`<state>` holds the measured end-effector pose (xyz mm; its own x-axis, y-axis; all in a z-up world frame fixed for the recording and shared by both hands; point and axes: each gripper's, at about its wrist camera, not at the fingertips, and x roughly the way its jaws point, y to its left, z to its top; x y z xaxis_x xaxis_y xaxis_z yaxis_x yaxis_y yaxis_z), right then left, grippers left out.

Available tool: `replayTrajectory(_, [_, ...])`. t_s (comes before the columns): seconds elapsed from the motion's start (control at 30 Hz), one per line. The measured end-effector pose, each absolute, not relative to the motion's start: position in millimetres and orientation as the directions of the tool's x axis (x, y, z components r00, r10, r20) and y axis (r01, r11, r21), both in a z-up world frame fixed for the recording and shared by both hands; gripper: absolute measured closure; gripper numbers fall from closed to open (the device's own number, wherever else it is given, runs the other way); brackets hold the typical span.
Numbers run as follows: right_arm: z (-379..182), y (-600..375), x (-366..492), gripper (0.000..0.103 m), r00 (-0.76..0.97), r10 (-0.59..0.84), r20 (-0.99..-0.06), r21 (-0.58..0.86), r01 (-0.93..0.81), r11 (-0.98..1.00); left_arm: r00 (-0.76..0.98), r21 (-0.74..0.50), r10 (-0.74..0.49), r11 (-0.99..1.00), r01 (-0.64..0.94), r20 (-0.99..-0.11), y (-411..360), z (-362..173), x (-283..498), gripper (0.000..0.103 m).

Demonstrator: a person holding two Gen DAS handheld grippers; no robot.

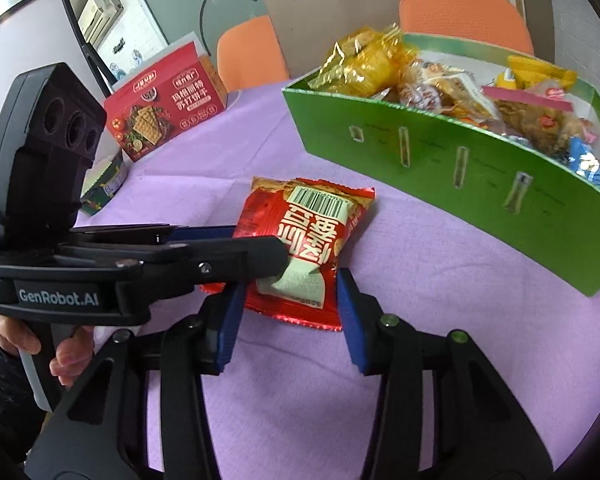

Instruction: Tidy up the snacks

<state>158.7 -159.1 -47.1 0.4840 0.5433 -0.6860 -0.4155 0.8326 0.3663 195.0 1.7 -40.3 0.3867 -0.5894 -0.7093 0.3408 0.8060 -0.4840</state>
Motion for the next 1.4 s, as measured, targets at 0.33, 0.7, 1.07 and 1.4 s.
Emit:
replayTrajectory(0.33, [20, -205, 141, 0.056, 0.646, 0.515, -0.564, 0.341, -0.386, 0.857, 0.481, -0.416, -0.619, 0.780, 0.468, -0.620, -35, 39, 186, 0.059])
replayTrajectory(0.7, [39, -246, 200, 0.056, 0.724, 0.464, -0.510, 0.335, -0.329, 0.883, 0.475, -0.402, -0.647, 0.753, 0.521, -0.597, -78, 67, 255, 0.059])
replayTrajectory(1.07, [12, -252, 253, 0.041, 0.753, 0.388, -0.531, 0.250, -0.297, 0.921, 0.500, -0.330, -0.554, 0.820, 0.468, -0.666, -97, 45, 307, 0.017])
replayTrajectory(1.4, [14, -256, 222, 0.001, 0.776, 0.318, -0.545, 0.188, -0.256, 0.948, 0.636, -0.200, -0.442, 0.887, 0.417, -0.633, -81, 59, 267, 0.010])
